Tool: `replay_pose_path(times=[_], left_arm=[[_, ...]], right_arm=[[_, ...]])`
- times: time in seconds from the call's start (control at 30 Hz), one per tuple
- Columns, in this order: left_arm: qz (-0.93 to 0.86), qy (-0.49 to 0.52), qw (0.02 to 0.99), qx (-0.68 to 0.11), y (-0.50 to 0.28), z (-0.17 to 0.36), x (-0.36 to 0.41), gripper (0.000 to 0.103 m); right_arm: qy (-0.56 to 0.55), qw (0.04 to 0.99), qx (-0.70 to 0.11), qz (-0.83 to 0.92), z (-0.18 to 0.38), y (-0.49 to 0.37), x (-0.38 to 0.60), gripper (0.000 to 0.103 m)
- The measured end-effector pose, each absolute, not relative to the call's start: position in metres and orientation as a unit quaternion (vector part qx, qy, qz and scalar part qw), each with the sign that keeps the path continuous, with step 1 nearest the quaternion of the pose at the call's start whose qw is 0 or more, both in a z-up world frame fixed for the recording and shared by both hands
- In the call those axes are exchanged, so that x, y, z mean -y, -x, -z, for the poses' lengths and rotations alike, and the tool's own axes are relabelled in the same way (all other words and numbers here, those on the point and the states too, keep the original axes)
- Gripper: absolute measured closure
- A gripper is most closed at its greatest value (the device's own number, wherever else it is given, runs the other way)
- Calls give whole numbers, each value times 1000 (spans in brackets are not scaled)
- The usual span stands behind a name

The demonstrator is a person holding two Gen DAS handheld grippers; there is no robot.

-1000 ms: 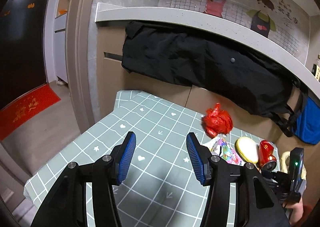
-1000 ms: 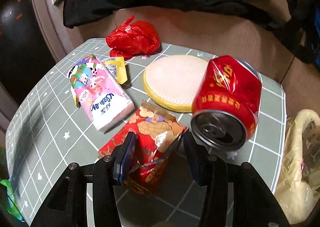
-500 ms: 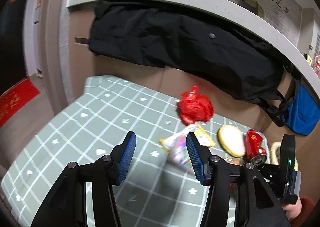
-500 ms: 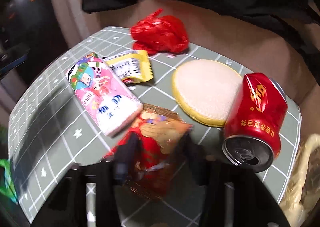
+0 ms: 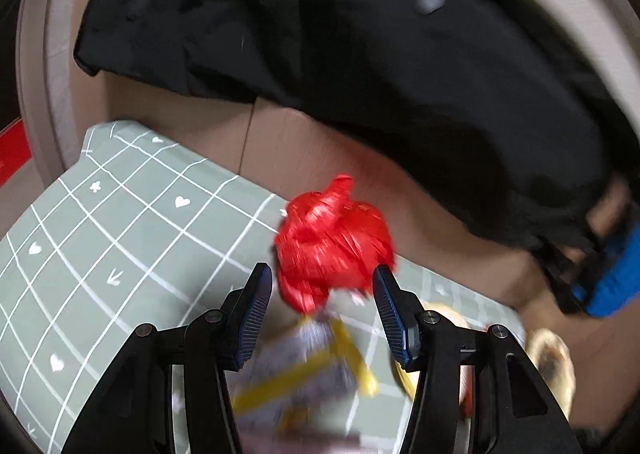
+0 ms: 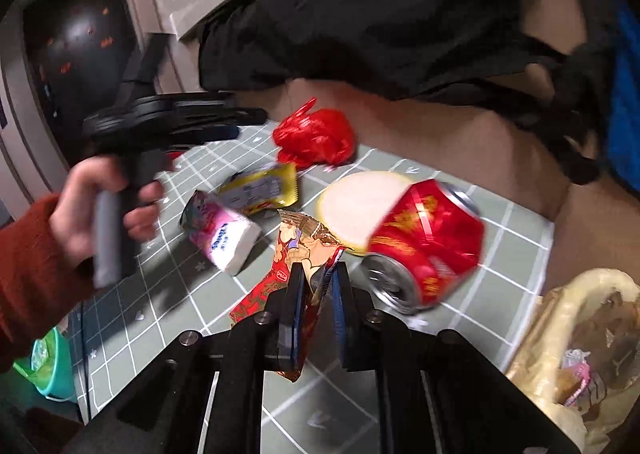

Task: Collect trash
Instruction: 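Grasp the red plastic bag with the left gripper while the right gripper grasps the peanut-print wrapper, then carry the red bag and peanut-print wrapper over the yellow bin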

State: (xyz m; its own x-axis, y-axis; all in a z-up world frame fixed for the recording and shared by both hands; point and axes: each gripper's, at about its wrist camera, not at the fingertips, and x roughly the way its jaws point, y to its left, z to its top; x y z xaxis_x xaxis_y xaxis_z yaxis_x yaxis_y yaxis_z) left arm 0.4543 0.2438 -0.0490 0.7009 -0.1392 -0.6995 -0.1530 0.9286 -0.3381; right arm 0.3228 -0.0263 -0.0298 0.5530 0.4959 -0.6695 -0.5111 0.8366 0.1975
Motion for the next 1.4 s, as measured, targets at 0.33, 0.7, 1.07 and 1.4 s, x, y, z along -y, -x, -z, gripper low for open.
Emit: replay_pose_path(times=[0.33,0.7,1.07,1.4], left_arm=[[-48,261,878,-399,-505,75,-242,48],[-43,165,907,-385,-472,49,-199,69],[-2,85,943,-322,-366,-15,-167,74],[6,63,960,-273,-301,-50,-166,74]], right_arm=[[-27,888,-380,-256,45,-328,75,90],[-44,893,-368,-256,42,-325,74,90],[-26,899,-348,-266,19,-302,66,90],[-9,905,-329,-270,-1,-285,57,90]])
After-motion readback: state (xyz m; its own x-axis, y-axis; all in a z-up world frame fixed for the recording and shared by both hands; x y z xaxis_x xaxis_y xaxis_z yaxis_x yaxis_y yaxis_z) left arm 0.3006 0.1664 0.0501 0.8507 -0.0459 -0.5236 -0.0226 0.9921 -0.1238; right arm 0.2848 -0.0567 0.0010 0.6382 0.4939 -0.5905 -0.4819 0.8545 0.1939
